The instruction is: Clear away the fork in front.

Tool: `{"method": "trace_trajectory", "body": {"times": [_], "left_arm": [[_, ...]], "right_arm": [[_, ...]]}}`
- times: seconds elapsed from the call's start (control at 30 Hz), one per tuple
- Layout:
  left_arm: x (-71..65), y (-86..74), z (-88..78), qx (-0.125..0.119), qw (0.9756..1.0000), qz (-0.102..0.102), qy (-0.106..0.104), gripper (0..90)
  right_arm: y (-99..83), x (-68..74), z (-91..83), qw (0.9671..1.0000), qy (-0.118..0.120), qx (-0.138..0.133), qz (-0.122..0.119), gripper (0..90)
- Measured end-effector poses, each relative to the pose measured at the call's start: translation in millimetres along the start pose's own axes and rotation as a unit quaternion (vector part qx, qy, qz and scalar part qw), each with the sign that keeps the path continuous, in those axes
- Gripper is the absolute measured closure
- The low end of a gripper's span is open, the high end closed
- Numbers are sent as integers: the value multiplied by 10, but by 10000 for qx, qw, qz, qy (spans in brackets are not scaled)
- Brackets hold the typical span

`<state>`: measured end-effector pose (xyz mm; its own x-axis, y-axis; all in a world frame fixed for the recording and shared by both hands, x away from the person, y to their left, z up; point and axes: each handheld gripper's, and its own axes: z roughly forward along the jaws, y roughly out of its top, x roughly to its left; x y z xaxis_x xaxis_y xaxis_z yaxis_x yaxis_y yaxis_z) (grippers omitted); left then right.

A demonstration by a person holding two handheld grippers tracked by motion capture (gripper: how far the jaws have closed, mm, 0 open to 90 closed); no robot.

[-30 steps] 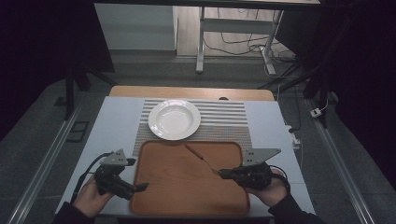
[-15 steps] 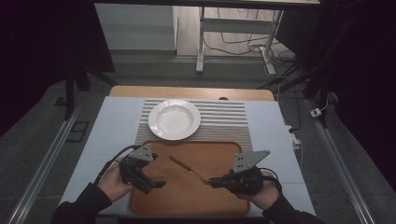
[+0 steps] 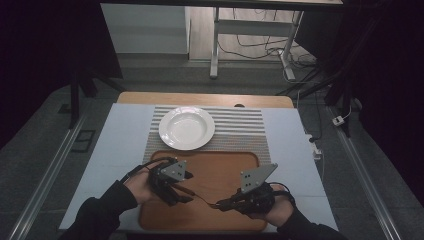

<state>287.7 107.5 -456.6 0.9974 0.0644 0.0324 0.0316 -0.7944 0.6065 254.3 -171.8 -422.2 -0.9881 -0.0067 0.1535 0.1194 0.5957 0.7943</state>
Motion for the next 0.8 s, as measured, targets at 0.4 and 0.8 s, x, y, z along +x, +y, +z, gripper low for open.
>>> {"method": "trace_trajectory", "body": {"times": [0.4, 0.8], "left_arm": [[-57, 68, 65, 405, 9926, 877, -740, 745], [-85, 49, 93, 529, 9937, 605, -788, 803]], "right_arm": [[-13, 7, 16, 9993, 306, 152, -182, 891], [-82, -74, -10, 9990, -420, 109, 63, 709]]}}
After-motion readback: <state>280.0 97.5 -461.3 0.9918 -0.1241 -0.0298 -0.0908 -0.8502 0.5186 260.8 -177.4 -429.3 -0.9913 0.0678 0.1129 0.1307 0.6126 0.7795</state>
